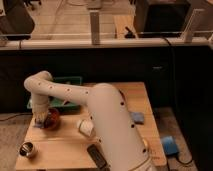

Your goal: Wipe red bowl with towel

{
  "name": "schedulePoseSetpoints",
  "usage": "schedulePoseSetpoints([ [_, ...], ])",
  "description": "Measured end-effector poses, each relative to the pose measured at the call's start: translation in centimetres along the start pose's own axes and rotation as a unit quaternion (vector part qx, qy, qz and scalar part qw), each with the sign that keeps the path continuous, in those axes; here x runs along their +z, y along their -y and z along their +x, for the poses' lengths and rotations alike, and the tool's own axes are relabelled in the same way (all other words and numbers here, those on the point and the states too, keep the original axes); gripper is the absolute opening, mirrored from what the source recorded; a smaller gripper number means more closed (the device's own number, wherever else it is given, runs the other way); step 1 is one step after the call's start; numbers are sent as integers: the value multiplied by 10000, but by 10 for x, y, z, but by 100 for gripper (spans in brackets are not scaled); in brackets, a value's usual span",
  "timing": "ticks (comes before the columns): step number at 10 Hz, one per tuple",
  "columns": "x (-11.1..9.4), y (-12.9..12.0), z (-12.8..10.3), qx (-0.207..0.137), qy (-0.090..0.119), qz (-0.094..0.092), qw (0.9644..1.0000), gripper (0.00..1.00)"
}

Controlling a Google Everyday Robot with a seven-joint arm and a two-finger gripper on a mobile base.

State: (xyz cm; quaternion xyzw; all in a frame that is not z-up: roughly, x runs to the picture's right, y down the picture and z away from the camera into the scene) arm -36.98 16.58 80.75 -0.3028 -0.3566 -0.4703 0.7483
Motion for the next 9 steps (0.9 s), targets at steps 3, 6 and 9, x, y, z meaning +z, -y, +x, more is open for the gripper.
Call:
schedulePoseSetpoints([
  [3,-4,-24,-2,127,-16,-122,9998,0],
  [6,-12,-47,8,360,-149,-207,9990,0],
  [9,-23,-41,38,492,-408,-164,9978,0],
])
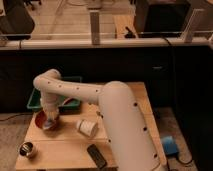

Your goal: Wipe red bowl with towel

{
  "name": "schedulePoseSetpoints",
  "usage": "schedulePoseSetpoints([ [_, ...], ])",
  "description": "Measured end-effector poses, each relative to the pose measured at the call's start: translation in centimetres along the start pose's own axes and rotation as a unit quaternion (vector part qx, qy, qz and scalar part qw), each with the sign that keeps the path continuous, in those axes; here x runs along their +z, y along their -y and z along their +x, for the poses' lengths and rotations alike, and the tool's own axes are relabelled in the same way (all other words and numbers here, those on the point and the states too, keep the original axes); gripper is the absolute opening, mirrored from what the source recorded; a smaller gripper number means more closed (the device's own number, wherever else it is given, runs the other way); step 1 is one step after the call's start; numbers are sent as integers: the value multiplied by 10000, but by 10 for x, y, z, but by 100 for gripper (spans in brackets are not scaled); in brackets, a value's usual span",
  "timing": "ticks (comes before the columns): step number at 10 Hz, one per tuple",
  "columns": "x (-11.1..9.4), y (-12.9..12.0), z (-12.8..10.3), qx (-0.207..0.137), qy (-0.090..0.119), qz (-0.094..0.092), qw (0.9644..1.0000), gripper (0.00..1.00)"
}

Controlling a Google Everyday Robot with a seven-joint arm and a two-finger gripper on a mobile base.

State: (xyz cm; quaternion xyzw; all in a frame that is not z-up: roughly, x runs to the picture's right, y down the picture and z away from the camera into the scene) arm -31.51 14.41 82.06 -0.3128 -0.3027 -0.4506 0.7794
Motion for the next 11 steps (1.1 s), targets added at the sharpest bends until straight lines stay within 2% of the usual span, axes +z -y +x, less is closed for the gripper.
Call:
schedulePoseSetpoints([
  [3,-5,22,19,-140,-209,104,9996,0],
  [6,-2,47,15,-335,-245,228,9989,0],
  [9,6,59,-4,-595,-43,279,9978,0],
  [10,7,55,-11,-657,83,301,9974,0],
  [11,8,52,-22,-766,311,339,9960,0],
])
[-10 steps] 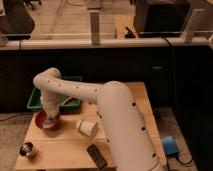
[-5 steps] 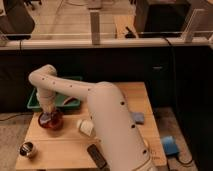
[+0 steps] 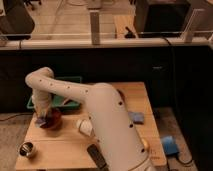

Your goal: Wipe red bowl with towel

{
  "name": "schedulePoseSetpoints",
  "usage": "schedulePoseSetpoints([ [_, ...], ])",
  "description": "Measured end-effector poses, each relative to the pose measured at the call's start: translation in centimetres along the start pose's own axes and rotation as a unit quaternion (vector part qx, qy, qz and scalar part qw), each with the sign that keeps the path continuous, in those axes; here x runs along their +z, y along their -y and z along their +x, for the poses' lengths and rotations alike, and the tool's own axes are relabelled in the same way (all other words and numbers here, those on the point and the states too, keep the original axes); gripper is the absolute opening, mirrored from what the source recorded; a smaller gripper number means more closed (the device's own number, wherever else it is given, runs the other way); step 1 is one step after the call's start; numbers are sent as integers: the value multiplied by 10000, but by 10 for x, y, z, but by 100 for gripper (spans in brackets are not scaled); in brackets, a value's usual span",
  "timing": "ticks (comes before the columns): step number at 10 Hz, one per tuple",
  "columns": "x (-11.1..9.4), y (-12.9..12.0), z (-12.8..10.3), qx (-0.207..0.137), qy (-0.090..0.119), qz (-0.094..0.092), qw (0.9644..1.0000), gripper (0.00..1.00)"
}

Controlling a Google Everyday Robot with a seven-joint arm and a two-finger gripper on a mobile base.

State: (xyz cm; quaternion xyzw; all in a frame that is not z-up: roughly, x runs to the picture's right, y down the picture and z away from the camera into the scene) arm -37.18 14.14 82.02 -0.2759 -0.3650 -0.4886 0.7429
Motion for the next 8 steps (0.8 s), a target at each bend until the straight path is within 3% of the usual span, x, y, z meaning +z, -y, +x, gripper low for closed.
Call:
schedulePoseSetpoints([
  [1,1,-3,-9,-87,154,15,9998,0],
  [3,2,-10,-24,-207,258,-45,9994,0],
  [6,4,-24,-39,-284,227,-355,9987,0],
  [8,0,-38,-37,-152,128,-584,9981,0],
])
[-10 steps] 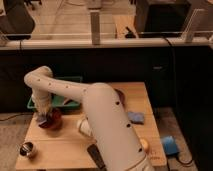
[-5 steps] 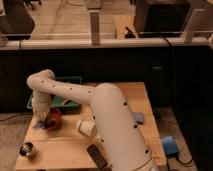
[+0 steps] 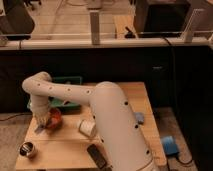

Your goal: Wipe red bowl with towel

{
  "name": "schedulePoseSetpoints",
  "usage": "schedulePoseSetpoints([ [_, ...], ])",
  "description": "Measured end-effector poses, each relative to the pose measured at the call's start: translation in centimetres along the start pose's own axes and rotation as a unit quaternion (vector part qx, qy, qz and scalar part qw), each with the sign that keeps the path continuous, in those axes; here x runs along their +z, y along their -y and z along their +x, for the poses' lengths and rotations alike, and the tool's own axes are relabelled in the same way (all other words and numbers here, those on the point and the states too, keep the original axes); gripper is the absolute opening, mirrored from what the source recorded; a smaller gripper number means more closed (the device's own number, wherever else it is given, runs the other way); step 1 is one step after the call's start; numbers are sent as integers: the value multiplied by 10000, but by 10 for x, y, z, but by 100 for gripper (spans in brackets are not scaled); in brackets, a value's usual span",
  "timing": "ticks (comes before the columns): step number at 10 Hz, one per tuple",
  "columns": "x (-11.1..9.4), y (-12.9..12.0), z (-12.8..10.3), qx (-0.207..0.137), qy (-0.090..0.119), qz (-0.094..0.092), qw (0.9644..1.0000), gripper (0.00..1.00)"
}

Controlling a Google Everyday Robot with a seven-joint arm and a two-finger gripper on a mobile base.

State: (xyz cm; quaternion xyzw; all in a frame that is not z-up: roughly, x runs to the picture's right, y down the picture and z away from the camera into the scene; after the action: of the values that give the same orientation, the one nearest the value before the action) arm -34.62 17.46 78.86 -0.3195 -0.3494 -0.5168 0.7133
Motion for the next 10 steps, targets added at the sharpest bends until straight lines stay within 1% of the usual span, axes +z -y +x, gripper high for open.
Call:
schedulePoseSetpoints([
  [3,-10,-31,19,378,-111,-184,9991,0],
  [5,-16,-37,34,605,-233,-337,9973,0],
  [6,-20,-39,43,682,-349,-334,9965,0],
  [8,-26,-26,54,676,-527,-182,9961,0],
  [9,-28,-16,61,641,-601,-50,9961,0],
  [10,-28,-8,65,618,-634,35,9961,0],
])
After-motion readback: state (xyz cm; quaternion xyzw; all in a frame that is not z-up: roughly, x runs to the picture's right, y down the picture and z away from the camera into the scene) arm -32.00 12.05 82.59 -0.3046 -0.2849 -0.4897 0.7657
